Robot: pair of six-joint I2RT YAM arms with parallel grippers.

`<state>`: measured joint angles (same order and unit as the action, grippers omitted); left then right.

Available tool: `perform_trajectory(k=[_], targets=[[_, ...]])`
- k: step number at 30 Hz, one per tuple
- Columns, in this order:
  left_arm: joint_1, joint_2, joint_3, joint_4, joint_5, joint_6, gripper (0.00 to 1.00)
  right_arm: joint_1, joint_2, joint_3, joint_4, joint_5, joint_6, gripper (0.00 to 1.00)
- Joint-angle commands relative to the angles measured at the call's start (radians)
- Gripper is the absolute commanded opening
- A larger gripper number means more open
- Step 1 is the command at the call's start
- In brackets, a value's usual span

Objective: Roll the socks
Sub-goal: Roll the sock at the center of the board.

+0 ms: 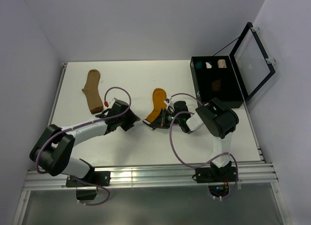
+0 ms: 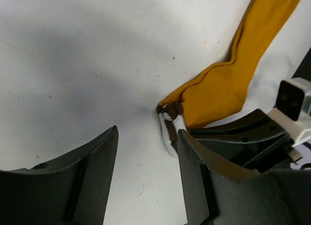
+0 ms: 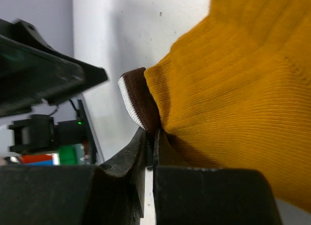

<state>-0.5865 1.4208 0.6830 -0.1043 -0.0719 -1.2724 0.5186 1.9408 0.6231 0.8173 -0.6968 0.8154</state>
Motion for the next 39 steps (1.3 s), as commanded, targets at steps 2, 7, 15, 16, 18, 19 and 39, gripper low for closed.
perform_trajectory(k=[2,7,15,16,18,19,39], targets=[[-0.026,0.065,0.033,0.067,0.029,-0.005,0.57,-0.029,0.053,-0.033,0.029,-0.015,0.09,0.0],[-0.044,0.124,0.076,0.08,0.035,0.007,0.56,-0.034,0.063,-0.022,-0.03,0.005,0.091,0.0],[-0.056,0.167,0.115,0.095,0.023,0.016,0.54,-0.04,0.093,-0.016,-0.04,-0.006,0.113,0.0],[-0.056,0.171,0.116,0.095,0.023,0.016,0.54,-0.04,0.093,-0.016,-0.041,-0.004,0.113,0.0],[-0.058,0.191,0.124,0.095,0.026,0.021,0.52,-0.042,0.093,-0.014,-0.047,-0.004,0.113,0.0],[-0.058,0.207,0.133,0.094,0.027,0.022,0.51,-0.042,0.092,-0.014,-0.052,-0.003,0.111,0.0],[-0.099,0.343,0.302,-0.158,0.009,0.12,0.0,-0.026,-0.107,0.007,-0.22,0.08,-0.044,0.27]])
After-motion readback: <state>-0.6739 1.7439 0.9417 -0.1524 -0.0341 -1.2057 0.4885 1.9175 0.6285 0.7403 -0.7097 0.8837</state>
